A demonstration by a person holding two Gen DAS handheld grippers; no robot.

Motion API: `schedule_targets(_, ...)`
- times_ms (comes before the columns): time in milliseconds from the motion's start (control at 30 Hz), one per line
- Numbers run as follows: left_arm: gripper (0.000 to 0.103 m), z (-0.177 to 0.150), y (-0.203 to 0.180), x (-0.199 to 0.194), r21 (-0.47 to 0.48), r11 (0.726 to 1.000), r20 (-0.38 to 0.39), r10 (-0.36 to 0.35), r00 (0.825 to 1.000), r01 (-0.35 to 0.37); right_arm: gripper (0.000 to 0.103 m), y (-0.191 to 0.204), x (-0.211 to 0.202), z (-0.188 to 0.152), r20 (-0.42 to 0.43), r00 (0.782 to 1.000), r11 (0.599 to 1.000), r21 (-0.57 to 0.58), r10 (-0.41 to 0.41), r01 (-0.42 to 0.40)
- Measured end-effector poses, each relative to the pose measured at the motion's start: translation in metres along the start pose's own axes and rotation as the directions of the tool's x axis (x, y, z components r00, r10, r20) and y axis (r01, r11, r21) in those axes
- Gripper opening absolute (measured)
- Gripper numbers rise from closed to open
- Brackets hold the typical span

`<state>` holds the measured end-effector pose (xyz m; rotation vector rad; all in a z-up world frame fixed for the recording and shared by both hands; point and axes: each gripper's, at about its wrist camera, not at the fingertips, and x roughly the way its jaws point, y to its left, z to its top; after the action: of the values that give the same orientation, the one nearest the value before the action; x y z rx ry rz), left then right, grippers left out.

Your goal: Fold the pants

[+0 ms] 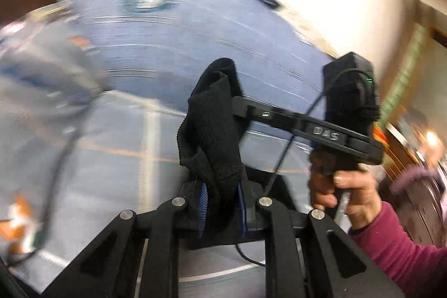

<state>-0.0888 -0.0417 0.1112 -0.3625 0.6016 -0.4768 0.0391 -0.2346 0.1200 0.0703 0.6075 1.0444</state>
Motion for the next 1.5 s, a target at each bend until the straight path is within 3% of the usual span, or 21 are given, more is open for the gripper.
schedule_targets(167, 0.017, -0.015, -0.062, 0.08, 0.136, 0.985, -0.152, -0.082, 0.985, 0.103, 0.014, -0.044, -0.071, -0.048, 0.054, 0.99, 0.981, 0.151, -0.132, 0.123)
schedule_targets(300, 0.018, -0.041, -0.084, 0.14, 0.191, 0.976, -0.286, -0.05, 0.957, 0.108, 0.014, -0.094, -0.098, -0.101, -0.009, 0.966, 0.91, 0.332, -0.26, 0.248)
schedule_targets(333, 0.024, -0.045, -0.085, 0.147, 0.195, 0.974, -0.313, -0.049, 0.948, 0.115, 0.014, -0.103, -0.103, -0.114, -0.046, 0.956, 0.884, 0.369, -0.291, 0.287)
schedule_targets(367, 0.029, -0.047, -0.086, 0.149, 0.174, 0.97, -0.348, -0.1, 0.932, 0.169, 0.014, -0.109, -0.106, -0.123, -0.072, 0.948, 0.864, 0.394, -0.311, 0.314)
schedule_targets(400, 0.042, -0.048, -0.087, 0.145, 0.16, 0.965, -0.36, -0.14, 0.923, 0.209, 0.015, -0.114, -0.112, -0.133, -0.088, 0.94, 0.841, 0.426, -0.329, 0.334)
schedule_targets(433, 0.061, -0.046, -0.088, 0.138, 0.16, 0.956, -0.365, -0.175, 0.914, 0.247, 0.025, -0.117, -0.118, -0.138, -0.083, 0.94, 0.831, 0.446, -0.33, 0.331)
schedule_targets(467, 0.071, -0.044, -0.09, 0.13, 0.183, 0.95, -0.361, -0.176, 0.916, 0.255, 0.033, -0.118, -0.128, -0.143, -0.066, 0.942, 0.823, 0.468, -0.33, 0.321)
schedule_targets(500, 0.079, -0.039, -0.09, 0.124, 0.214, 0.945, -0.347, -0.165, 0.923, 0.249, 0.053, -0.117, -0.137, -0.146, -0.049, 0.941, 0.815, 0.486, -0.334, 0.314)
schedule_targets(533, 0.079, -0.033, -0.089, 0.118, 0.245, 0.939, -0.329, -0.155, 0.932, 0.242, 0.066, -0.114, -0.143, -0.147, -0.034, 0.941, 0.813, 0.494, -0.337, 0.309)
schedule_targets(600, 0.079, -0.02, -0.084, 0.105, 0.318, 0.923, -0.303, -0.118, 0.946, 0.216, 0.068, -0.106, -0.152, -0.147, 0.005, 0.945, 0.819, 0.5, -0.327, 0.281)
schedule_targets(733, 0.079, 0.0, -0.071, 0.117, 0.397, 0.915, -0.265, 0.038, 0.963, 0.073, 0.07, -0.089, -0.151, -0.152, 0.05, 0.959, 0.833, 0.509, -0.278, 0.215)
schedule_targets(900, 0.079, 0.012, -0.034, 0.152, 0.301, 0.953, -0.288, 0.119, 0.95, -0.028, 0.073, -0.072, -0.116, -0.149, -0.055, 0.95, 0.864, 0.401, -0.307, 0.303)
schedule_targets(967, 0.079, 0.009, -0.03, 0.157, 0.28, 0.959, -0.285, 0.125, 0.95, -0.042, 0.071, -0.07, -0.098, -0.148, -0.097, 0.943, 0.872, 0.362, -0.318, 0.331)
schedule_targets(1000, 0.079, 0.007, -0.029, 0.159, 0.278, 0.959, -0.28, 0.139, 0.95, -0.058, 0.056, -0.071, -0.089, -0.149, -0.107, 0.94, 0.871, 0.354, -0.324, 0.34)
schedule_targets(1033, 0.079, 0.005, -0.028, 0.16, 0.275, 0.959, -0.279, 0.143, 0.95, -0.064, 0.035, -0.072, -0.081, -0.149, -0.115, 0.935, 0.865, 0.356, -0.335, 0.354)
schedule_targets(1133, 0.079, 0.004, -0.027, 0.156, 0.249, 0.967, -0.282, 0.131, 0.95, -0.059, 0.012, -0.074, -0.08, -0.149, -0.096, 0.933, 0.86, 0.363, -0.348, 0.358)
schedule_targets(1233, 0.079, 0.011, -0.036, 0.146, 0.248, 0.968, -0.266, 0.097, 0.959, -0.029, 0.009, -0.063, -0.099, -0.142, -0.053, 0.93, 0.874, 0.328, -0.363, 0.359)
schedule_targets(1367, 0.081, 0.011, -0.049, 0.137, 0.284, 0.958, -0.217, 0.111, 0.97, -0.046, 0.009, -0.06, -0.126, -0.14, -0.043, 0.903, 0.853, 0.312, -0.427, 0.419)
schedule_targets(1433, 0.083, 0.002, -0.049, 0.146, 0.289, 0.955, -0.23, 0.132, 0.964, -0.062, 0.009, -0.073, -0.128, -0.149, -0.075, 0.89, 0.82, 0.36, -0.451, 0.446)
schedule_targets(1500, 0.083, -0.009, -0.044, 0.16, 0.281, 0.955, -0.271, 0.169, 0.948, -0.09, 0.009, -0.084, -0.117, -0.159, -0.106, 0.898, 0.814, 0.386, -0.428, 0.434)
